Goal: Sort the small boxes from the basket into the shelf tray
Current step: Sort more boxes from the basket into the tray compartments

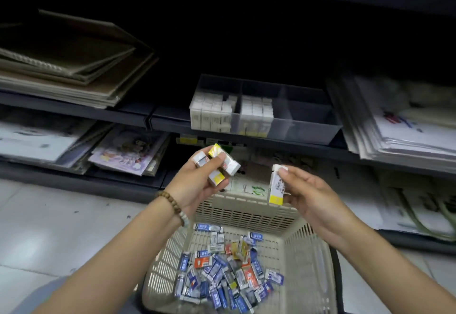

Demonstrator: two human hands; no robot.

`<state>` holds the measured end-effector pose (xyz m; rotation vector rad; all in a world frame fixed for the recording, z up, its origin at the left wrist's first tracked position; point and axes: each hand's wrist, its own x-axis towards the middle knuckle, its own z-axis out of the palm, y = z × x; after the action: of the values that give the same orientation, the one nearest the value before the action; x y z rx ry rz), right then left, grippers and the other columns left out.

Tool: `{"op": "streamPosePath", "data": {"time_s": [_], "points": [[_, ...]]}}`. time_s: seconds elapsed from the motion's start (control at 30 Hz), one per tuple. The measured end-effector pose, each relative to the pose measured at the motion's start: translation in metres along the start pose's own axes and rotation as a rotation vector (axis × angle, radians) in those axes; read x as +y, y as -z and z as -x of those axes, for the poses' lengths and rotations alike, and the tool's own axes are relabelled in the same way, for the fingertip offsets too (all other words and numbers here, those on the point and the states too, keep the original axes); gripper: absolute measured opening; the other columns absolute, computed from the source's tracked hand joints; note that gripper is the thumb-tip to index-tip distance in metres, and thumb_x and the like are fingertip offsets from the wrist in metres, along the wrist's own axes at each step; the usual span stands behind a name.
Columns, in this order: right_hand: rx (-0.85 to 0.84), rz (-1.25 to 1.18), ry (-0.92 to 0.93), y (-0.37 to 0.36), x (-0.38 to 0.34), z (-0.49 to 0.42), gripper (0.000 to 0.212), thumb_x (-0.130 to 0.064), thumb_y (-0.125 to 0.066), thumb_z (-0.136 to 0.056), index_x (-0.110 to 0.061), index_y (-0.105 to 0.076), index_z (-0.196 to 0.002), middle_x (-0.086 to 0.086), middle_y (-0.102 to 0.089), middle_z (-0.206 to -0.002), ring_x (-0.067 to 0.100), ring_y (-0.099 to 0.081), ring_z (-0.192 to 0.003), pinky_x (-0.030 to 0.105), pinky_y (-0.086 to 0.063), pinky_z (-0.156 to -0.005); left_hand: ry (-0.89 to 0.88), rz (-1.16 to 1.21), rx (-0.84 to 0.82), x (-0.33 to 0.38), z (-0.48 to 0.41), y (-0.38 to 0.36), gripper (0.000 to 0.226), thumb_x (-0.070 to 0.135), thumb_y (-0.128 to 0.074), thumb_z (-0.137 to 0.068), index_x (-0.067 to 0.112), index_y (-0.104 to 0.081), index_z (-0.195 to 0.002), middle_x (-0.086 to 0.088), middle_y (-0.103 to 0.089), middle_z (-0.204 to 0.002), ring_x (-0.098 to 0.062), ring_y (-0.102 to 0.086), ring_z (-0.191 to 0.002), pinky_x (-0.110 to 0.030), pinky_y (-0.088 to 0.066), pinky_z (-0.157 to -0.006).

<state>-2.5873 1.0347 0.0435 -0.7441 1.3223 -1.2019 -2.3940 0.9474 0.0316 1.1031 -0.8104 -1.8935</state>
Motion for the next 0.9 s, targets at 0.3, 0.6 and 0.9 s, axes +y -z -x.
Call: {"op": "streamPosePath", "data": {"time_s": [0.3,0.6,0.9], "points": [[0.053,-0.191,0.08,-0.001,-0.017,0.003,0.031,-0.019,-0.065,-0.075,-0.006,-0.062,-0.104,0.007,-0.074,-0.095,0.016,-0.071,-0.086,0.019,-0.056,-0.07,0.032,0.048,-0.085,-0.018,-0.001,-0.035,0.019,0.016,-0.062,-0.086,0.011,-0.057,-0.104,-0.004,-0.074,-0.086,-0.017,-0.072,-0.077,-0.02,-0.053,-0.053],[0.235,-0.194,0.066,-0.004,-0.004,-0.01,0.013,-0.011,-0.067,-0.083,-0.005,-0.063,-0.094,0.012,-0.073,-0.09,0.016,-0.072,-0.08,0.016,-0.055,-0.066,-0.036,-0.114,-0.169,-0.031,-0.003,-0.053,0.03,0.019,-0.068,-0.079,0.013,-0.059,-0.106,-0.006,-0.073,-0.095,-0.019,-0.071,-0.086,-0.021,-0.054,-0.061],[0.116,-0.229,-0.035,0.002,-0.004,-0.014,0.031,-0.018,-0.069,-0.074,-0.007,-0.067,-0.103,0.005,-0.073,-0.081,0.01,-0.069,-0.072,0.015,-0.054,-0.064,-0.062,-0.305,-0.19,-0.032,-0.006,-0.048,0.038,0.022,-0.066,-0.081,0.008,-0.052,-0.113,-0.001,-0.068,-0.085,-0.007,-0.067,-0.069,-0.018,-0.052,-0.059]]}}
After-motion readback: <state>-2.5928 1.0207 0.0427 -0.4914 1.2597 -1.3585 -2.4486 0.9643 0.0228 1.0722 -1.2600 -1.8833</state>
